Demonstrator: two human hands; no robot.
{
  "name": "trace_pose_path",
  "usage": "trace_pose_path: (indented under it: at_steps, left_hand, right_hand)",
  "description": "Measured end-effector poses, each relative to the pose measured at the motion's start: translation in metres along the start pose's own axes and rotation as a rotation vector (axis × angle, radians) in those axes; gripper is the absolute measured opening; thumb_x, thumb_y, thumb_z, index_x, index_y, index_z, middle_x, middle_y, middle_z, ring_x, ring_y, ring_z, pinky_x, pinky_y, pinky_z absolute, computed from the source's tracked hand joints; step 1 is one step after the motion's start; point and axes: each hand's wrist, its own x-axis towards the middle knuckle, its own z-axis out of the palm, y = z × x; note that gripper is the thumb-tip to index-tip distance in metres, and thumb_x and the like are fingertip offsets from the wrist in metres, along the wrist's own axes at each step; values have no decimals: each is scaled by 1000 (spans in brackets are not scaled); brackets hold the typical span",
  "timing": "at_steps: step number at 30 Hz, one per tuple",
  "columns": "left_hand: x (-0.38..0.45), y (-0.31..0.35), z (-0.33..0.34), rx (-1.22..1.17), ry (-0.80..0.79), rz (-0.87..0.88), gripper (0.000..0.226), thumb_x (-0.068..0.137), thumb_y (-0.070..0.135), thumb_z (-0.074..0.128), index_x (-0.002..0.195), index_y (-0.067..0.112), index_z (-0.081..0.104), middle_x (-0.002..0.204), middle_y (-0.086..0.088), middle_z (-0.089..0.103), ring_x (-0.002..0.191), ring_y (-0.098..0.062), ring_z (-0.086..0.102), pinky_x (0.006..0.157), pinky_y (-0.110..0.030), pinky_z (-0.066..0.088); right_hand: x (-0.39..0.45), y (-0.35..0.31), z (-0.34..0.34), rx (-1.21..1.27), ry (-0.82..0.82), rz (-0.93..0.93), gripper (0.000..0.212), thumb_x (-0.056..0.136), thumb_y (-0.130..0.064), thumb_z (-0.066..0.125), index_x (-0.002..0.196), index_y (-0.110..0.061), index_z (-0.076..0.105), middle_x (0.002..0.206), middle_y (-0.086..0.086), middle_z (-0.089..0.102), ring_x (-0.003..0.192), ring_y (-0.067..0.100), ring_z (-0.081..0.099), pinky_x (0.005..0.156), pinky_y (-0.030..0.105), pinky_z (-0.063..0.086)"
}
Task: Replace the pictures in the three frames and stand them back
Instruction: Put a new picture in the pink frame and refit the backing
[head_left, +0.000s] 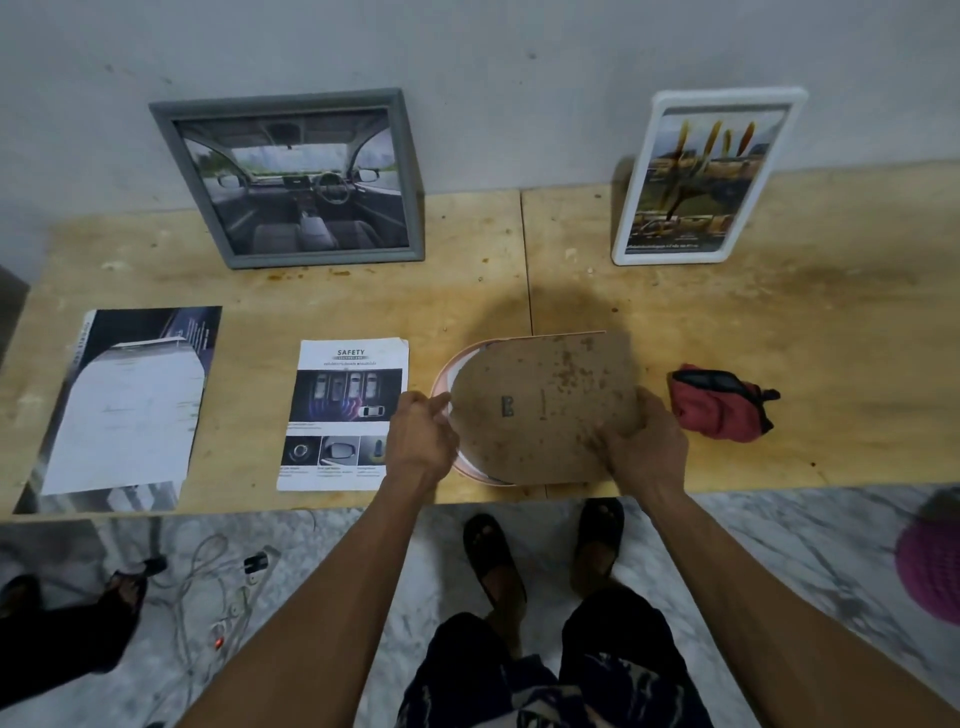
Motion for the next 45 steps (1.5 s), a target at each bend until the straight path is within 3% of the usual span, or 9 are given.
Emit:
trace_pose_path:
  at_steps: [8,13,16,20,25,31,35,40,45]
  left_hand:
    - [-4,3,2,13,46,-54,15,80,25,65,88,13,69,93,-7,66,79,-28,66,64,-31,53]
    - [-10,11,-3,-104,76,-107,31,85,21,65,115,15,59,107,-7,67,96,-33,65,68,-31,42]
    - [-10,10,-2,-81,43,-83,45,80,26,70,122,13,59,114,-7,66,102,-31,64,73,-32,47]
    - [-9,9,-2,-37,23,-70,58,76,42,79,120,12,57,117,-7,63,102,-30,62,80,-39,53]
    - [-13,16,3,58,-68,14,91,63,56,84,135,23,40,131,-9,44,118,-34,46,87,-49,53]
    - [-9,16,4,165,-114,48,99,55,64,86,132,20,42,135,-11,40,120,-36,42,93,-48,46]
    - [-9,14,4,170,-119,56,106,47,66,88,131,20,43,134,-11,40,119,-35,43,91,-49,50]
    - [-7,14,3,150,-120,60,111,42,65,91,131,20,43,134,-11,41,120,-36,44,91,-50,50]
    - [-7,16,3,137,-110,50,116,39,67,90,133,17,44,131,-10,44,117,-34,48,93,-48,50]
  right_hand:
    - [-2,-8,11,-117,-45,50,67,88,-28,65,148,-20,37,133,13,48,121,34,49,96,45,48]
    - [-4,-9,15,-250,-77,12,63,90,-38,62,145,-19,37,136,12,39,123,33,44,91,43,46]
    - [-5,-9,15,-306,-83,-19,59,92,-39,59,143,-19,37,131,11,38,119,33,43,86,41,45]
    - [-5,-7,13,-343,-101,-74,57,93,-41,56,142,-20,35,129,9,37,120,32,41,83,41,44]
    - [1,-6,8,-418,-239,-206,83,83,-53,65,149,-28,21,141,8,26,127,33,31,95,48,44]
    - [9,-9,5,-553,-315,-272,77,86,-61,59,148,-36,19,135,10,23,121,36,34,92,48,44]
    - [8,-2,6,-528,-294,-310,82,84,-65,56,150,-37,15,135,9,27,120,34,40,91,47,45]
    - [11,7,1,-234,-224,-212,91,81,-56,68,151,-29,16,142,3,34,125,27,45,85,44,49]
    - [15,9,5,-244,-218,-205,86,80,-58,67,149,-34,20,133,1,37,119,26,48,86,47,51]
